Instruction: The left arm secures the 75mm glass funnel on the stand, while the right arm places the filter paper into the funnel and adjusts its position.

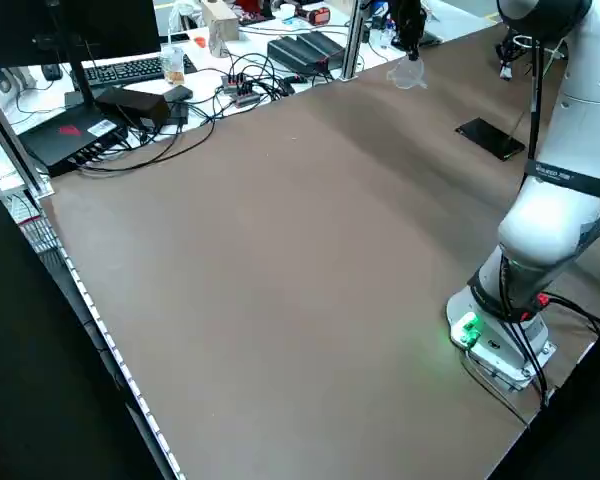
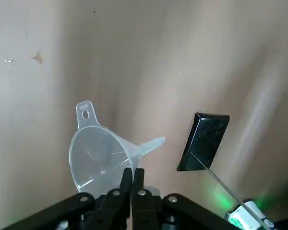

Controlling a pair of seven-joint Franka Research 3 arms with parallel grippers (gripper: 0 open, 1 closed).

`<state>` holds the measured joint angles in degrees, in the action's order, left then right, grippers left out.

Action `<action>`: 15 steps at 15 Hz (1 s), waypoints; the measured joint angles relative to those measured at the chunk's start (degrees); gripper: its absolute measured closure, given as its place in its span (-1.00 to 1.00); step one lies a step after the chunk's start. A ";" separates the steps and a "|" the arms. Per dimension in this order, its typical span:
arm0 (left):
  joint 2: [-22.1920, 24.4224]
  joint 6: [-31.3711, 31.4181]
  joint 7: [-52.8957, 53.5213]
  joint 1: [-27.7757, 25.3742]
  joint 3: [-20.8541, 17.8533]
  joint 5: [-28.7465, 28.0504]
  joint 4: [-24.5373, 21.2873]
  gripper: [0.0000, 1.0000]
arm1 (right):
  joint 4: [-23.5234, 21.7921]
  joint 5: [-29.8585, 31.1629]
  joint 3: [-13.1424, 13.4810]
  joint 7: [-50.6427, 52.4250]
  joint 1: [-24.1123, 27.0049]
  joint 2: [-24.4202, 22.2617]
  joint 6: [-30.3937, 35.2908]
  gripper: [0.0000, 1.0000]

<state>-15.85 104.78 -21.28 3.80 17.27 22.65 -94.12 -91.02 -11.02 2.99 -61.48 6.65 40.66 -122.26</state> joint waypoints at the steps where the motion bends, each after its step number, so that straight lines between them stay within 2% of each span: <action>1: -0.20 -0.06 2.36 0.07 0.08 0.00 0.00 0.95 | 0.23 0.00 0.00 0.02 -0.08 -0.15 0.33 0.98; 8: -1.75 -0.11 20.29 0.26 1.80 0.00 0.11 0.95 | 1.35 0.00 0.07 5.97 0.00 -5.28 8.61 0.98; 15: -1.76 -0.92 31.99 0.28 1.95 0.00 0.38 0.95 | 1.72 0.00 -0.15 9.21 -0.52 -16.22 15.97 0.98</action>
<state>-17.61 103.86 10.71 4.08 19.22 22.65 -93.74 -89.30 -11.02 2.84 -52.27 6.13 24.44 -106.29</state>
